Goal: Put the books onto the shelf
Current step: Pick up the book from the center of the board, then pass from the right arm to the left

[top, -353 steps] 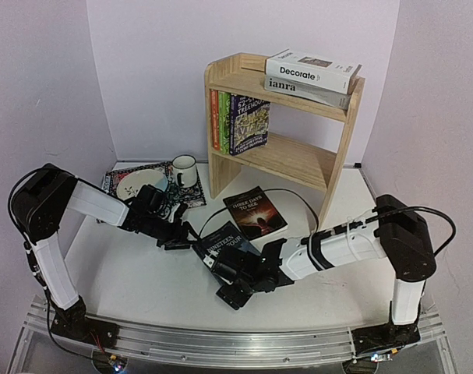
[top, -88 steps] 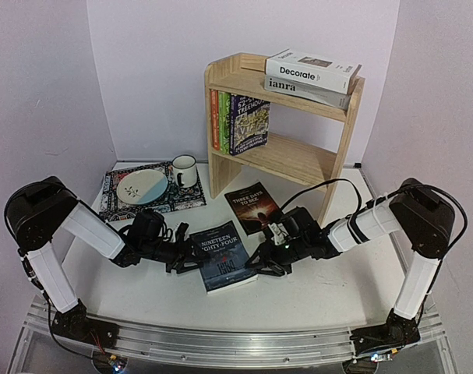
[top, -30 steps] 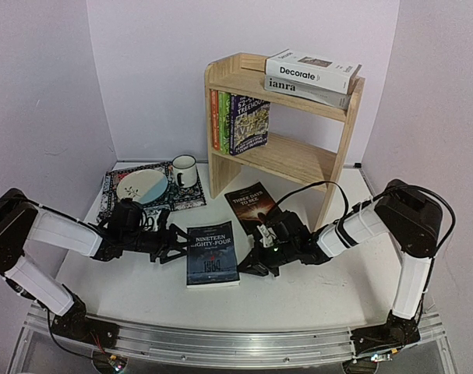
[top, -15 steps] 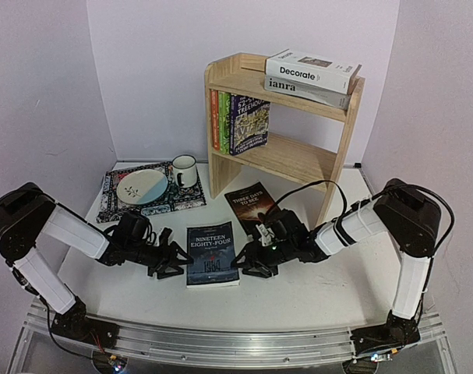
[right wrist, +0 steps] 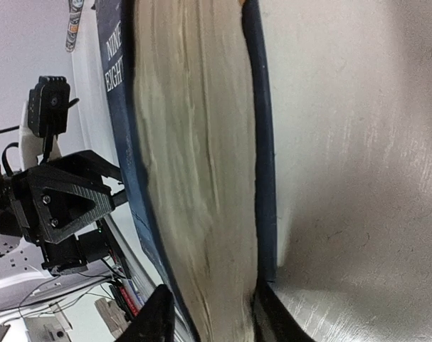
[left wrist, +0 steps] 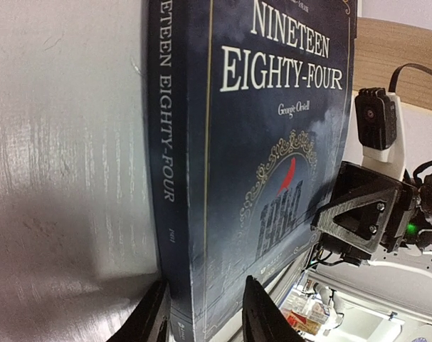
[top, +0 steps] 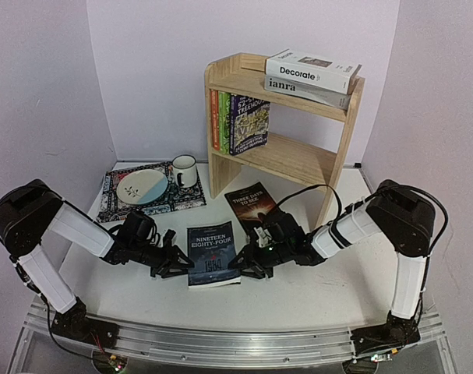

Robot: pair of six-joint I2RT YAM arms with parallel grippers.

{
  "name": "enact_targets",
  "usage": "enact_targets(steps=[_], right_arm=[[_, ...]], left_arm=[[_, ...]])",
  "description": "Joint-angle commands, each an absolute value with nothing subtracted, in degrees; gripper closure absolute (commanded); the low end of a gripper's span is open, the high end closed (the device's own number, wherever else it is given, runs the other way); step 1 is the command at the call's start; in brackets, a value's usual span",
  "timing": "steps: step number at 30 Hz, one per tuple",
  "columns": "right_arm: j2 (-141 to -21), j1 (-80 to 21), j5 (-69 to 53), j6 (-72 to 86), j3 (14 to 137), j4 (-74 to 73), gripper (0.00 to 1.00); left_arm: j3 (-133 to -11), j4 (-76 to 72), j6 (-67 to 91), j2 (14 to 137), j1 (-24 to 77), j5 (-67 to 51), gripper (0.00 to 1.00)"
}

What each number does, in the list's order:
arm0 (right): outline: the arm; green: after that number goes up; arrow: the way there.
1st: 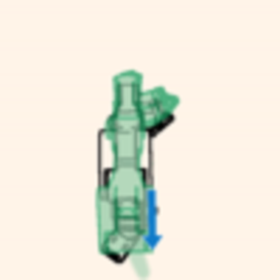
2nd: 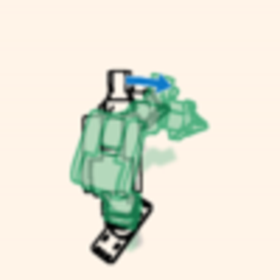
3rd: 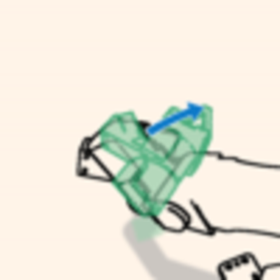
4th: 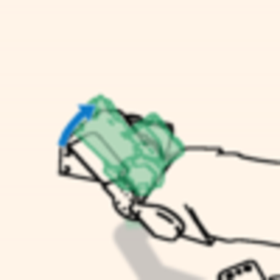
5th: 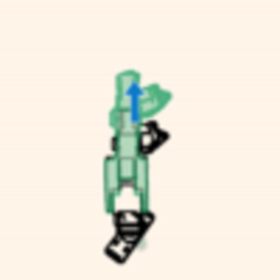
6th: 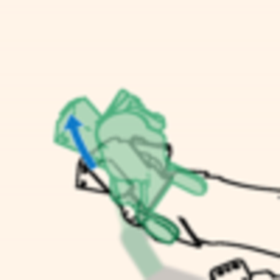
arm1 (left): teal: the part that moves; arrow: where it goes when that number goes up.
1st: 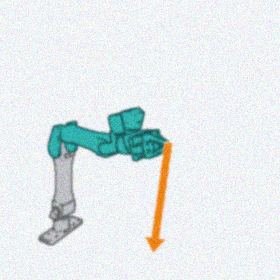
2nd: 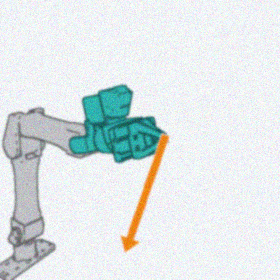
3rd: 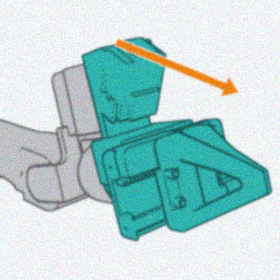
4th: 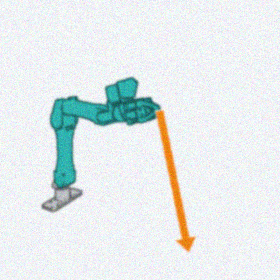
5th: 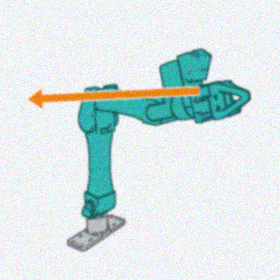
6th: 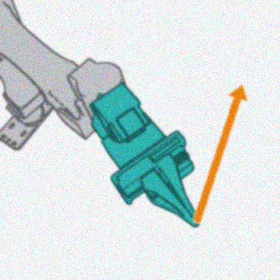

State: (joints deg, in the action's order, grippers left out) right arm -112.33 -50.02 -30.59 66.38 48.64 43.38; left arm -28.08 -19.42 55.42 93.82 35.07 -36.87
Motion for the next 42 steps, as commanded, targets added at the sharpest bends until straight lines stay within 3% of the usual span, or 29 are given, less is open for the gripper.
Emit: enact_targets(steps=[1, 5, 8, 14, 19, 28, 42], right_arm=[[-111.2, -50.6, -32.7, 68.3, 49.0, 47.5, 0.71], [-110.7, -50.6, -32.5, 68.0, 48.6, 47.5, 0.92], [-110.2, -50.5, -32.4, 67.8, 48.4, 47.5, 0.97], [-106.7, -49.8, -31.7, 67.9, 47.5, 47.5, 1.0], [-102.8, -49.4, -31.2, 68.2, 47.4, 47.5, 1.0], [-98.7, -49.4, -32.2, 68.3, 48.0, 47.8, 1.0], [-96.3, -49.4, -33.6, 68.7, 47.3, 51.3, 1.0]], left_arm=[[-30.3, -22.0, 55.0, 93.7, 35.9, -38.6, 0.65], [-30.0, -22.1, 54.7, 93.1, 35.8, -38.2, 0.65], [-29.3, -22.1, 54.5, 91.4, 35.6, -37.9, 0.62], [-25.2, -22.1, 55.5, 84.4, 32.4, -37.5, 0.27], [-23.9, -22.1, 57.2, 82.1, 31.8, -38.1, 0.14], [-26.2, -22.8, 57.8, 83.6, 31.8, -39.4, 0.13], [-29.0, -30.6, 63.7, 90.6, 31.8, -45.8, 0.25]])
